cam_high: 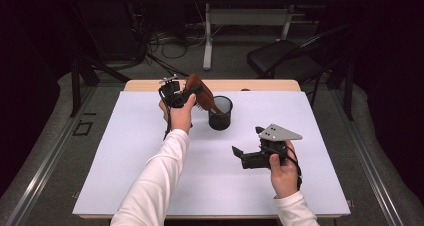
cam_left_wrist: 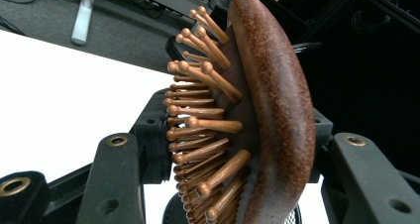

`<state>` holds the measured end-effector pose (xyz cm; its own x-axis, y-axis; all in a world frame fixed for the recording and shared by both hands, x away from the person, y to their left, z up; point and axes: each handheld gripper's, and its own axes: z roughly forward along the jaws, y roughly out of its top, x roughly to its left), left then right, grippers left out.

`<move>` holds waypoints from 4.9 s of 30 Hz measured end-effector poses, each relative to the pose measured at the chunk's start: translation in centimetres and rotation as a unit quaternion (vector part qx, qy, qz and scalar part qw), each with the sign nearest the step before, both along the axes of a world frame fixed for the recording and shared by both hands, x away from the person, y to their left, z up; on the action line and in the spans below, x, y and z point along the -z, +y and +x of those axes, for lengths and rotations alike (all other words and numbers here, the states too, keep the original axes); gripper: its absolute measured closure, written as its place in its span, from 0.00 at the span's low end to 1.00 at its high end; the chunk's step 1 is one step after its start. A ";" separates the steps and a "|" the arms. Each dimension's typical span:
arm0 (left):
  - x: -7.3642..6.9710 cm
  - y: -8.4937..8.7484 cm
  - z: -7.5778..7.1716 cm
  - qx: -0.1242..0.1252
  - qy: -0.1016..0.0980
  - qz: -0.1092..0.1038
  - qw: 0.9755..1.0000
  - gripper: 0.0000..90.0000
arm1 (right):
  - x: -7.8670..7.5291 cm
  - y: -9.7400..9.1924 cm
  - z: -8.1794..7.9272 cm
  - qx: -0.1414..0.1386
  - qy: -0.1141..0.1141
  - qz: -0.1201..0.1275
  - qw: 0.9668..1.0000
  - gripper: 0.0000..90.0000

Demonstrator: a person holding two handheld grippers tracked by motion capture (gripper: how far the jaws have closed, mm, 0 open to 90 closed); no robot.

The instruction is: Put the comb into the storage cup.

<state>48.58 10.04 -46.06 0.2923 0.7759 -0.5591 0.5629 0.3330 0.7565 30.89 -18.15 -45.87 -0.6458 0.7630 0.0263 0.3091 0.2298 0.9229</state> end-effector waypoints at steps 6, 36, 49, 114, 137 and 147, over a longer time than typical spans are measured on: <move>0.1 0.1 0.0 -0.001 -0.003 0.002 1.000 0.51 | 0.0 0.0 0.0 0.001 0.000 0.001 1.000 0.00; 0.1 0.2 0.1 -0.007 -0.003 0.005 1.000 0.49 | 0.0 -0.1 0.0 0.001 0.000 0.001 1.000 0.00; -0.3 0.7 0.0 -0.015 -0.020 -0.006 1.000 0.39 | 0.0 0.0 0.0 -0.001 0.001 0.000 1.000 0.00; -3.7 4.5 -1.8 -0.041 -0.063 -0.009 0.997 0.33 | 0.3 0.2 0.1 -0.002 0.003 -0.004 1.000 0.00; -4.0 4.9 -2.3 -0.008 -0.058 -0.015 0.998 0.35 | 0.3 0.2 0.1 -0.001 0.004 -0.004 1.000 0.00; -4.9 5.9 -3.2 0.004 -0.084 0.017 0.996 0.34 | 0.3 0.1 0.1 0.001 0.004 -0.004 1.000 0.00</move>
